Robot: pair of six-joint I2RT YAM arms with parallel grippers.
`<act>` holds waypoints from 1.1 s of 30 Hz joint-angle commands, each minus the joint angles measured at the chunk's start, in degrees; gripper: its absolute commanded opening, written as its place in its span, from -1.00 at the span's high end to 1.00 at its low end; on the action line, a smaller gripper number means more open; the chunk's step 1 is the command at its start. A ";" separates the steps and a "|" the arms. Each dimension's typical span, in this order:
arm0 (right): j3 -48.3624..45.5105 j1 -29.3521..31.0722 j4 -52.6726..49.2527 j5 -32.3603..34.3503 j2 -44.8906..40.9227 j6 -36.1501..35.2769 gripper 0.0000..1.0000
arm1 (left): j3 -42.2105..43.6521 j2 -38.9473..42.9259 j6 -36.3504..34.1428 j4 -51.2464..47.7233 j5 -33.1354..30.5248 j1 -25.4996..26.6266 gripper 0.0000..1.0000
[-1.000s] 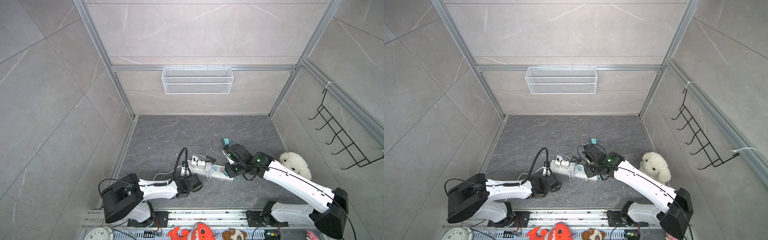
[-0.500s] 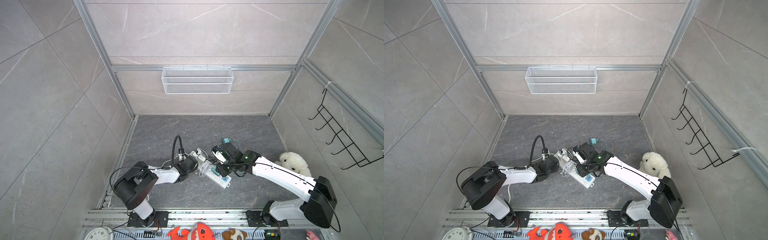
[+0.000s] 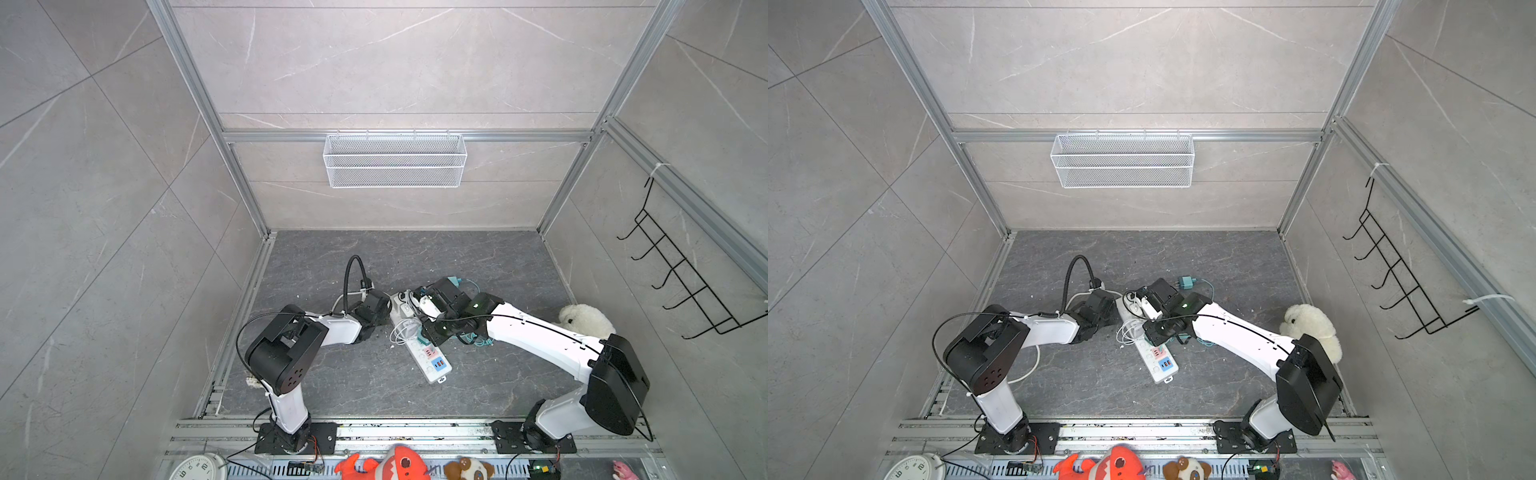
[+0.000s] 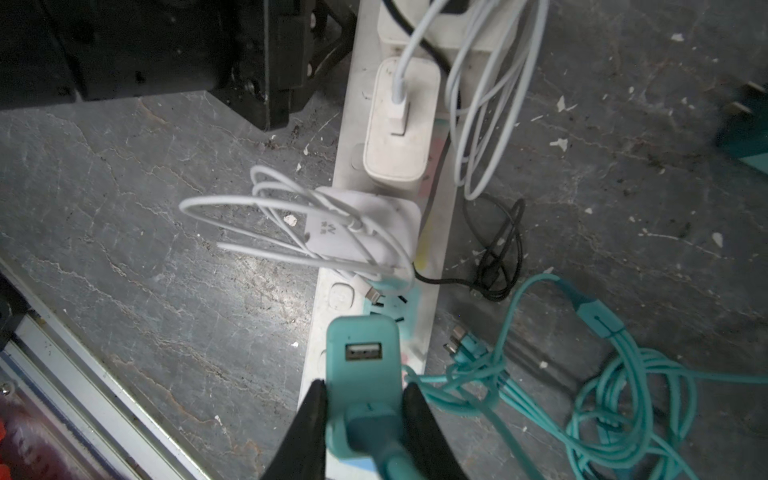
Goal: Insert the plug
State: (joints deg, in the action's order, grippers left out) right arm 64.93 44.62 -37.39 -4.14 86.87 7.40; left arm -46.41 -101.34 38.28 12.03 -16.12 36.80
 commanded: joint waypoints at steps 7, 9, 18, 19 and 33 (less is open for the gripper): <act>-0.55 -0.27 2.26 -0.74 -0.09 0.16 0.99 | 5.68 10.85 -4.18 -2.53 10.39 0.06 0.37; -0.71 -0.27 1.89 -0.34 -0.69 0.12 0.99 | 7.82 13.88 -4.06 -3.24 11.38 1.06 0.31; -2.13 -0.23 1.57 -0.78 -3.31 0.82 0.98 | 14.98 24.26 -0.28 -1.90 13.10 6.95 0.08; -2.48 -0.27 1.53 -0.85 -3.70 0.87 0.98 | 15.97 24.70 0.31 -0.38 14.17 7.02 0.07; -4.89 -0.14 1.79 -1.83 -6.20 2.01 0.98 | 21.13 39.25 -4.95 -6.41 9.00 16.11 -0.02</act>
State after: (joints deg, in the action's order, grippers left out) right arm 60.47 44.34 -36.12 -5.21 82.04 8.34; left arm -25.12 -62.81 37.19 3.16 -9.02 49.19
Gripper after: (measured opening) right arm 0.273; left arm 0.509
